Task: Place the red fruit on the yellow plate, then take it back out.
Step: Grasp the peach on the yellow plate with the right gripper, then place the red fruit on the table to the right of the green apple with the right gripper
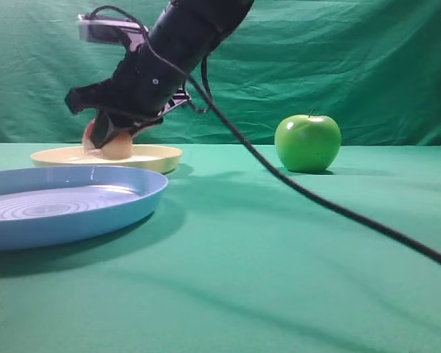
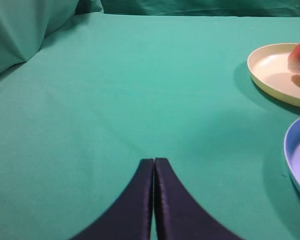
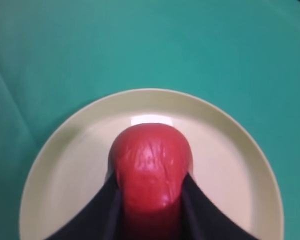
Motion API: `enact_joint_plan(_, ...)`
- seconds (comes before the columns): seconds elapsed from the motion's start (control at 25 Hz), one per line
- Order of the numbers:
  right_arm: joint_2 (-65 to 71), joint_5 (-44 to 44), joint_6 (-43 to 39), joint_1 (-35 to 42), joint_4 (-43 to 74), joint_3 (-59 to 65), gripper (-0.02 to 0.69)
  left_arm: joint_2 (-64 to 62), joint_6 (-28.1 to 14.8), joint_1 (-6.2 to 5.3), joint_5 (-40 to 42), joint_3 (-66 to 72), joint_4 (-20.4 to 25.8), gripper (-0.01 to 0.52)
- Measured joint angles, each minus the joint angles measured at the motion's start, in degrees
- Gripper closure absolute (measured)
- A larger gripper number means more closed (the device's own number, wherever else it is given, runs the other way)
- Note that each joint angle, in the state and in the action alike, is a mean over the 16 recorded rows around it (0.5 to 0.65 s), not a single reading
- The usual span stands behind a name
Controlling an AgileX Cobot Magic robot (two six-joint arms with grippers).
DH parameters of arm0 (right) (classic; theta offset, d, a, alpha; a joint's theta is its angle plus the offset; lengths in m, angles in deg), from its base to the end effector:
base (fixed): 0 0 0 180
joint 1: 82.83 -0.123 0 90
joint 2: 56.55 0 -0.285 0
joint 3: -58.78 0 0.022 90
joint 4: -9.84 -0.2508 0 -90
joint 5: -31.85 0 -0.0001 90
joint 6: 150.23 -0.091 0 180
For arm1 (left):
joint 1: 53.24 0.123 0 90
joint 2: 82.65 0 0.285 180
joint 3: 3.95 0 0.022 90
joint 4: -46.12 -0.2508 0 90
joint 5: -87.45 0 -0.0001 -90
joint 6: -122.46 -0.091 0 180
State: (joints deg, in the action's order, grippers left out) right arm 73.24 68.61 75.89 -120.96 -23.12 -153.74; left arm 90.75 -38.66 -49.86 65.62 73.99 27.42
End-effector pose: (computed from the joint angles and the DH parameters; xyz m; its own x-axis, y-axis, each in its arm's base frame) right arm 0.3753 0.3323 0.2775 -0.2222 -0.5592 -0.7987 -0.9004 0.4320 -0.0520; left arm 0.0508 0.0139 0.1776 -0.2593 -0.0403 -0.9650 -0.1799 0.9837 0.0073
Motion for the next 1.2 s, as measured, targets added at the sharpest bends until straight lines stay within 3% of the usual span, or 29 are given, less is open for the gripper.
enact_joint_plan(0.32, -17.1, 15.8, -11.0, 7.4, 7.9, 1.2, 0.494, 0.0, 0.0, 0.0, 0.0, 0.0, 0.0, 0.514)
enact_joint_plan(0.56, -30.5, 20.9, -21.8, 13.3, 16.6, 8.0, 0.492, 0.0, 0.0, 0.0, 0.0, 0.0, 0.0, 0.514)
enact_joint_plan(0.84, -47.3, 17.3, -29.8, 19.0, 23.2, 26.9, 0.492, 0.0, 0.0, 0.0, 0.0, 0.0, 0.0, 0.514)
enact_joint_plan(1.2, -63.2, 4.4, -32.7, 22.8, 24.4, 58.4, 0.492, 0.0, 0.0, 0.0, 0.0, 0.0, 0.0, 0.514)
